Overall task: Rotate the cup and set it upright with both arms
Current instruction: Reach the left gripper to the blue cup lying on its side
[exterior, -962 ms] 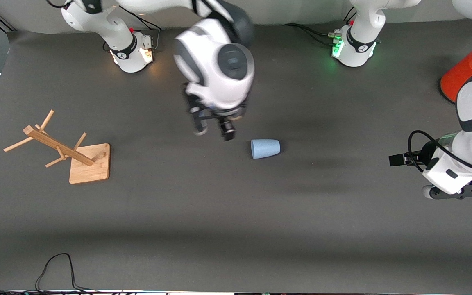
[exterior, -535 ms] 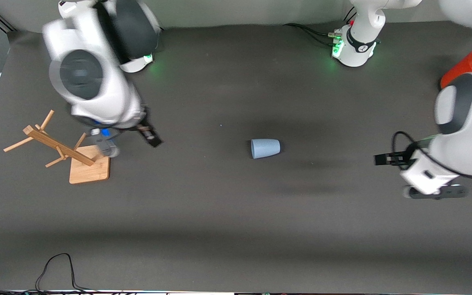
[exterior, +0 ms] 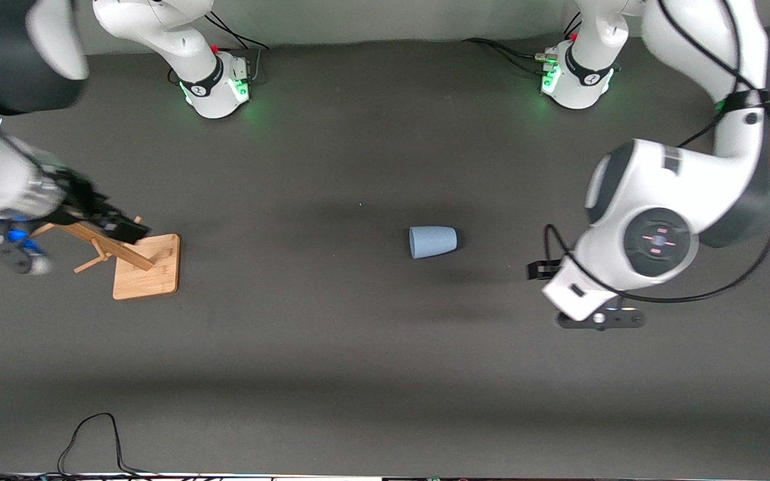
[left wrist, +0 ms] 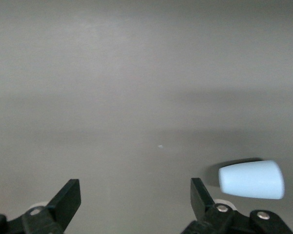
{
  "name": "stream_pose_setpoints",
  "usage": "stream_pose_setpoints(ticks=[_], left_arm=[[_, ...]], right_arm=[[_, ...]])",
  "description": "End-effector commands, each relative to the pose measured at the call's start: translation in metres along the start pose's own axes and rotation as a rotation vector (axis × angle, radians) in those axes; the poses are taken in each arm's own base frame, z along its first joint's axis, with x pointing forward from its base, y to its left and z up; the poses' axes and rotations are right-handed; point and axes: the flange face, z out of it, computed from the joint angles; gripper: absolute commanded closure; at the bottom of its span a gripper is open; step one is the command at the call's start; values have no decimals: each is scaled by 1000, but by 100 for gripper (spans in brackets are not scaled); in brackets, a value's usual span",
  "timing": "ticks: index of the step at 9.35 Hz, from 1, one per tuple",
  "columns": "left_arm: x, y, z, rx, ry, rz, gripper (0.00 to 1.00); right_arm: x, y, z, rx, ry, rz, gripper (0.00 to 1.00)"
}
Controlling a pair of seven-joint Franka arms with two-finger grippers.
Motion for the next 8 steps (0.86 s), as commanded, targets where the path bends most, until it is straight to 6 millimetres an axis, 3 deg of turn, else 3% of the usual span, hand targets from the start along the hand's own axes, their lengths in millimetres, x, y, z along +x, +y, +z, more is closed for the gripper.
stream_pose_setpoints(ticks=[1, 2, 5, 8], left_arm=[[2, 84, 12, 80, 76, 3, 0], [-5, 119, 24, 125, 110, 19, 0], [-16, 152, 22, 90, 135, 52, 0], [-35, 204, 41, 79, 148, 124, 0]], right_arm=[[7, 51, 3, 41, 27, -167, 0], [15, 64, 2, 52, 47, -231, 0], [11, 80, 3, 54, 129, -370, 0], [13, 84, 2, 44, 143, -470, 0]])
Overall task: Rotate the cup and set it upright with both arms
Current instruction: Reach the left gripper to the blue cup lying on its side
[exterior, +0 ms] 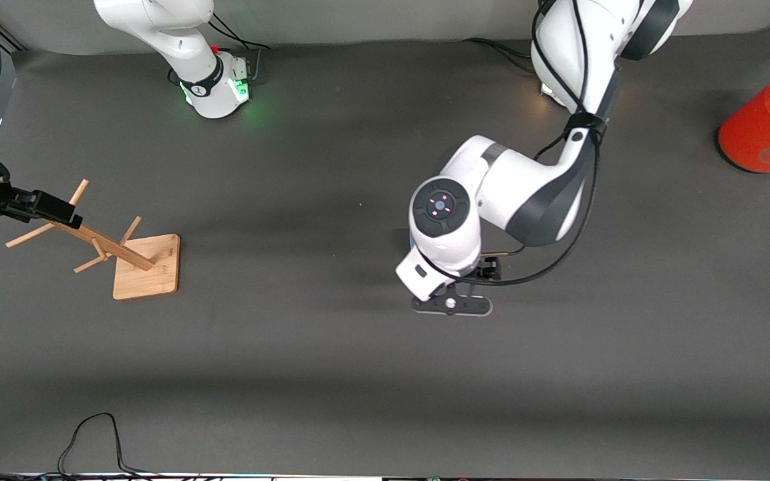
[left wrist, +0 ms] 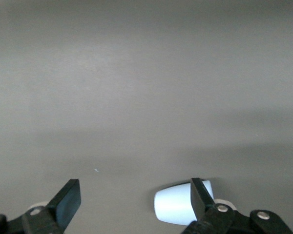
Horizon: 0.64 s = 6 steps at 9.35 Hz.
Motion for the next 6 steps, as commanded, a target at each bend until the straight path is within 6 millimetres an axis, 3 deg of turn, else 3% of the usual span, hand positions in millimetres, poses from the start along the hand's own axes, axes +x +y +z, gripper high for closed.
stream_pose_setpoints(ticks=[1, 4, 5, 6], left_arm=[[-7, 36, 8, 0, 30, 34, 0], [-27, 83, 39, 30, 32, 84, 0], [-38, 106, 59, 43, 30, 112, 0], [-44, 115, 77, 84, 27, 129, 0]], right_arm=[[-8, 3, -3, -11, 23, -61, 0], [-8, 1, -4, -11, 24, -64, 0], [-8, 3, -4, -11, 23, -62, 0], [-8, 4, -4, -11, 25, -61, 0]])
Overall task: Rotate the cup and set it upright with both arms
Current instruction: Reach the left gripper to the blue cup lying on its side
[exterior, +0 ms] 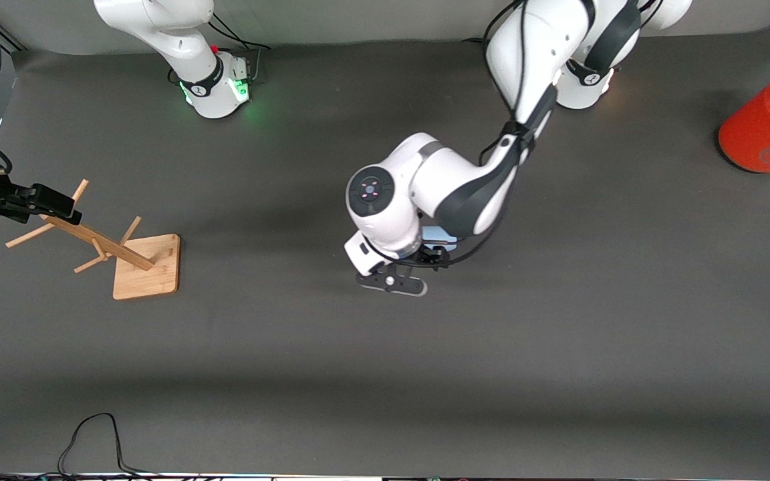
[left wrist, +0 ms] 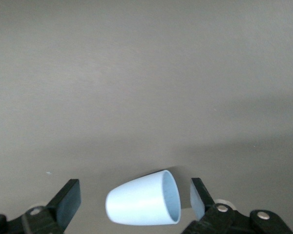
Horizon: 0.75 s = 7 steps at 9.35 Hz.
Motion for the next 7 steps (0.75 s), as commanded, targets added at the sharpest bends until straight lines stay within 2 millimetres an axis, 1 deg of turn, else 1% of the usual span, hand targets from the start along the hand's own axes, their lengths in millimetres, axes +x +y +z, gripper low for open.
stream_pose_setpoints(ticks=[1, 2, 3, 4, 5, 6, 7], left_arm=[[-8, 28, 31, 77, 5, 24, 1], [-15, 34, 40, 117, -4, 51, 2], [-27, 53, 61, 166, -9, 92, 2], [-30, 57, 75, 209, -12, 117, 4], [-35, 58, 90, 251, -30, 185, 6], [-39, 59, 101, 271, -50, 220, 6], [-47, 60, 114, 322, -80, 283, 6]], right_arm=[[-6, 6, -4, -10, 17, -18, 0], [-6, 10, -4, -10, 17, -13, 0], [-6, 6, -4, -10, 17, -21, 0], [-7, 4, -3, -11, 15, -24, 0], [-7, 2, -4, -11, 16, -27, 0], [-7, 2, -4, -11, 15, -32, 0], [-7, 1, -3, -12, 13, -56, 0]])
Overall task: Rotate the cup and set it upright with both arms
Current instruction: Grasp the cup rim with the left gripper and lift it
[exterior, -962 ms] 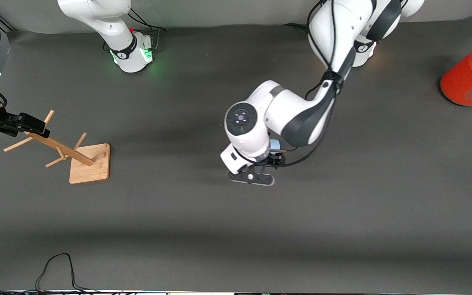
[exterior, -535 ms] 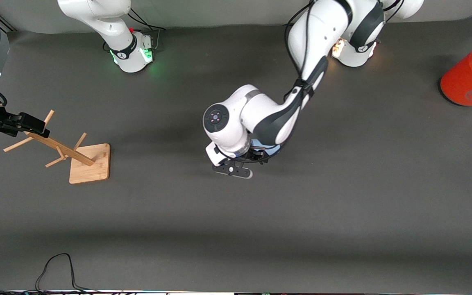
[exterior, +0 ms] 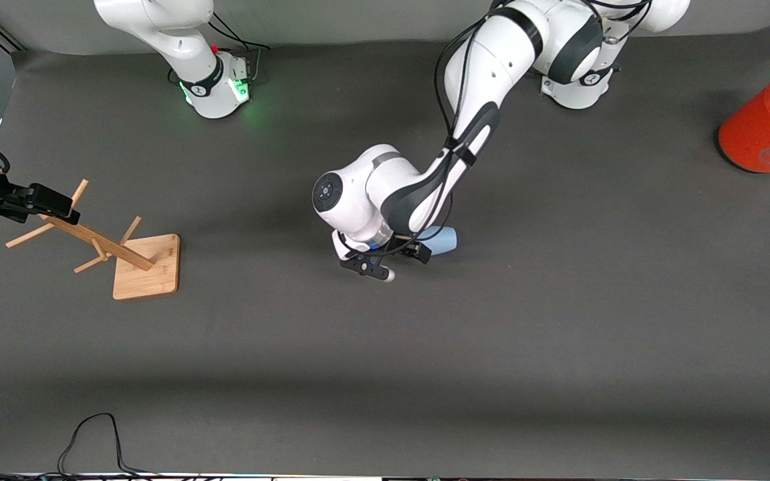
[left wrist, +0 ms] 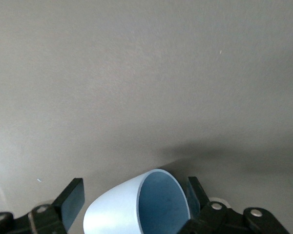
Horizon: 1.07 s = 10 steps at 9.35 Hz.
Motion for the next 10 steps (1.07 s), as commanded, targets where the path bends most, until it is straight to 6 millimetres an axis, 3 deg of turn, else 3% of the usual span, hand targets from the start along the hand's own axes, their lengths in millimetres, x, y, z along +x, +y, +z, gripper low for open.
stream_pose_setpoints(ticks=[1, 2, 3, 4, 8, 9, 10], left_arm=[[-15, 12, 17, 104, -39, 114, 8], [-19, 13, 20, 131, -59, 177, 23], [-25, 17, 20, 174, -74, 234, 50], [-25, 16, 20, 189, -77, 237, 99], [-22, 3, 14, 199, -78, 240, 100], [-18, -7, 5, 200, -65, 218, 100], [-11, -31, -4, 217, -52, 174, 100]], right_arm=[[-7, 1, -2, -12, 10, -44, 0], [-7, 2, -4, -12, 13, -44, 0], [-7, 2, -4, -12, 13, -50, 0], [-6, 3, -3, -12, 14, -71, 0], [-6, 3, -5, -13, 18, -134, 0], [-6, 2, -4, -13, 14, -133, 0], [-4, 2, -2, -13, 9, -133, 0]])
